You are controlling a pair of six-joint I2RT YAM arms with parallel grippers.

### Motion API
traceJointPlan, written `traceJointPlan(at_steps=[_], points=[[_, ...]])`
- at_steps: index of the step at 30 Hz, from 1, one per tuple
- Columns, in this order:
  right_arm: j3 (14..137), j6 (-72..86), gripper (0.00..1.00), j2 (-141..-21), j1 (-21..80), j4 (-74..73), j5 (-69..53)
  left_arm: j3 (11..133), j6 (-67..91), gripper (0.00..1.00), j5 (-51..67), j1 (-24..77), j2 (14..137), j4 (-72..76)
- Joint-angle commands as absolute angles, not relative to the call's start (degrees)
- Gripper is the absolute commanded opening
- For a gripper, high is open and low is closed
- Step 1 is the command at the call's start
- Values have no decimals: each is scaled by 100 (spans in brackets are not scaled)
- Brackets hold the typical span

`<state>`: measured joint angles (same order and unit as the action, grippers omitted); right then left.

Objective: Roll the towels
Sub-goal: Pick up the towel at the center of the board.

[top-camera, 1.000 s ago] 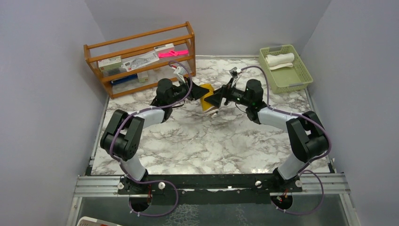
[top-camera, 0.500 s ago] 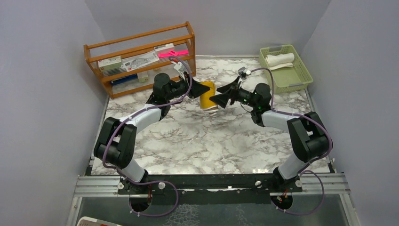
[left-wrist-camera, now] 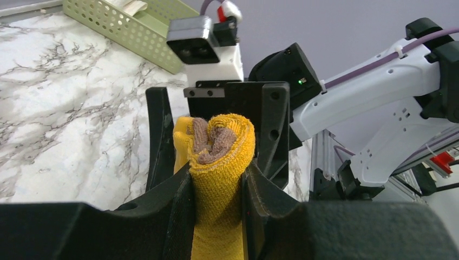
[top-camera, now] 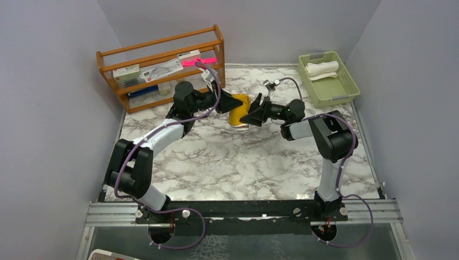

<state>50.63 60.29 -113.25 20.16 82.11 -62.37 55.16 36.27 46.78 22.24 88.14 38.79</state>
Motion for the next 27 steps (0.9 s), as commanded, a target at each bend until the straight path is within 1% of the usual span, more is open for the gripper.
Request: traceJointPlan(at_steps=[1, 7, 10, 16, 19, 21, 25, 27], points=[[5195, 6784, 100, -11501, 1995, 10155, -6717, 5859, 3674, 0, 4974, 2193, 8546, 4123], [5208, 6706, 100, -11276, 2035, 10104, -6773, 5824, 3650, 0, 4852, 2199, 8644, 4128], [5182, 6357, 100, -11069, 2096, 9655, -6757, 5781, 3634, 0, 4766, 2202, 8679, 4122], [5192, 5541, 85, -10636, 2198, 8434, -6709, 5679, 3486, 0, 4522, 2204, 8663, 3993], [5312, 5379, 71, -10554, 2247, 7941, -6770, 5640, 3288, 0, 4200, 2203, 8624, 3729], [5370, 5202, 63, -10503, 2268, 7512, -6779, 5582, 3096, 0, 3886, 2204, 8544, 3527], [5498, 4340, 50, -10300, 2332, 6053, -6585, 5450, 2697, 0, 3382, 2223, 8331, 3234], [5656, 3795, 48, -10199, 2390, 5178, -6431, 5380, 2546, 0, 3198, 2247, 8254, 3147]])
